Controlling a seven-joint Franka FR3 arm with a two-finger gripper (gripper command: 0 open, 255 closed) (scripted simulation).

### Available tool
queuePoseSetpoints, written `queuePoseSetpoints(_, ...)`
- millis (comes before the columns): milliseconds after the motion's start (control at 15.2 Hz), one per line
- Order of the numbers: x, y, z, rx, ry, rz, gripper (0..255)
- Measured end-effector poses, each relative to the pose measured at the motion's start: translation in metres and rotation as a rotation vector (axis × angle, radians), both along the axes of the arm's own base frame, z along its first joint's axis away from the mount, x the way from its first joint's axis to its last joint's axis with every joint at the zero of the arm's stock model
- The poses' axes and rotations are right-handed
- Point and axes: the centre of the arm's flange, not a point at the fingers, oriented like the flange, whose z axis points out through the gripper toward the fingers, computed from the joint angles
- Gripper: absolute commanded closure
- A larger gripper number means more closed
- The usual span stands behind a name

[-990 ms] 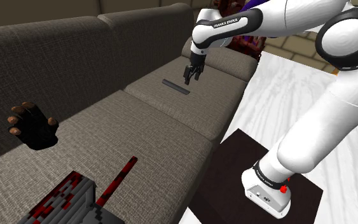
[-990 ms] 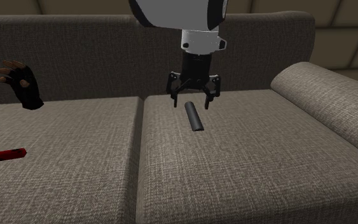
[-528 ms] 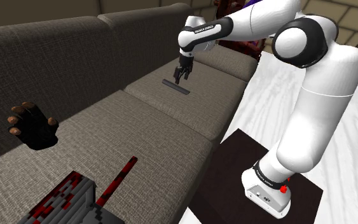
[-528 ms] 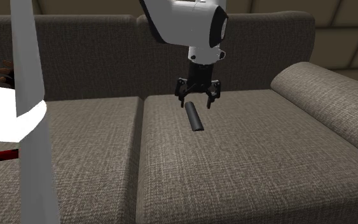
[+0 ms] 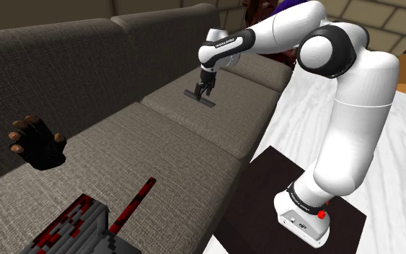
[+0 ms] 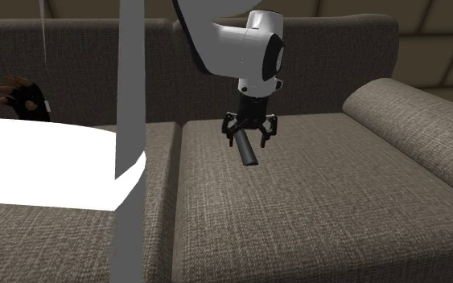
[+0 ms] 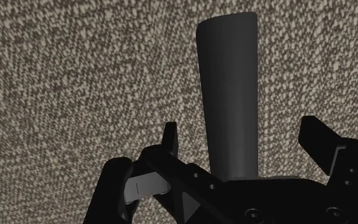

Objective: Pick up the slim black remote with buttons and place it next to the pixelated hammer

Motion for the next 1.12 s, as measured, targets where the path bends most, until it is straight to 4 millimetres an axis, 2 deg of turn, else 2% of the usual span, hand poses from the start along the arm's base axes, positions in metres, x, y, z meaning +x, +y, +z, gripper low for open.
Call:
queuePoseSetpoints(462, 0.0001, -0.0003, -0.0074, 0.0, 0.0, 0.0, 0)
queuePoseSetpoints(528, 0.0001, -0.0003, -0.0074, 0.0, 0.0, 0.0, 255)
queuePoseSetpoints(1122, -0.0001, -0.0015, -0.0059, -0.001, -0.004, -0.002, 255)
